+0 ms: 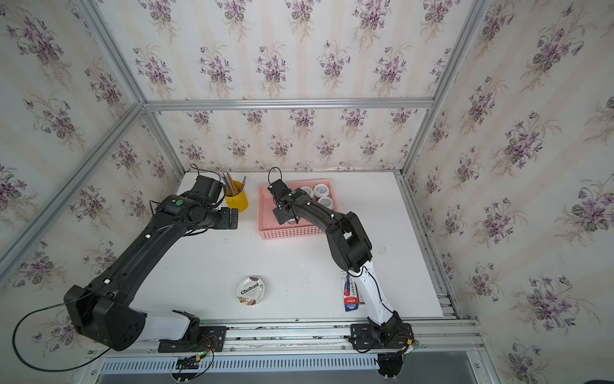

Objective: Put the yogurt in the basket
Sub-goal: Place the yogurt in the basket.

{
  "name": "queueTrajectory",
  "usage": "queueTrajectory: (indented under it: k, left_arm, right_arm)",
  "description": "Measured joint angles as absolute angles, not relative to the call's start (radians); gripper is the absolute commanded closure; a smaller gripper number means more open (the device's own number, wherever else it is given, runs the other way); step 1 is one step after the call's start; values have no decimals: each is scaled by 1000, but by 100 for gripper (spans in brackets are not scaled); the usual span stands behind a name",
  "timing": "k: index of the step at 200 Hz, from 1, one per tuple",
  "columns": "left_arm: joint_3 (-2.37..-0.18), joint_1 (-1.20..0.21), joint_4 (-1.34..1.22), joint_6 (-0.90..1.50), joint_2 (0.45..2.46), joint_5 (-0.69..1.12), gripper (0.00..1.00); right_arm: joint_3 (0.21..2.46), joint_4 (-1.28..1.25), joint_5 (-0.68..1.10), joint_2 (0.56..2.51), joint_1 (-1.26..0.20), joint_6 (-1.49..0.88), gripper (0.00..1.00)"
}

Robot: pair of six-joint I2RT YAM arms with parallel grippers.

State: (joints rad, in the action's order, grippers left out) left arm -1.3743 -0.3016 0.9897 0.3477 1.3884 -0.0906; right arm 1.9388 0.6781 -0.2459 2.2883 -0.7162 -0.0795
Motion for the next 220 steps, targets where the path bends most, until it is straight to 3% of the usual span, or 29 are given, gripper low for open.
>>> queueTrajectory:
  k: [109,220]
  left_arm:
    - [-1378,-301,989,348,1393,-91,1]
    - [-1378,-301,989,348,1393,-94,1]
  right_arm:
    - [1926,670,-245,2277,-710,-75,10]
    - [1903,669,-225,2233,-711,-75,21]
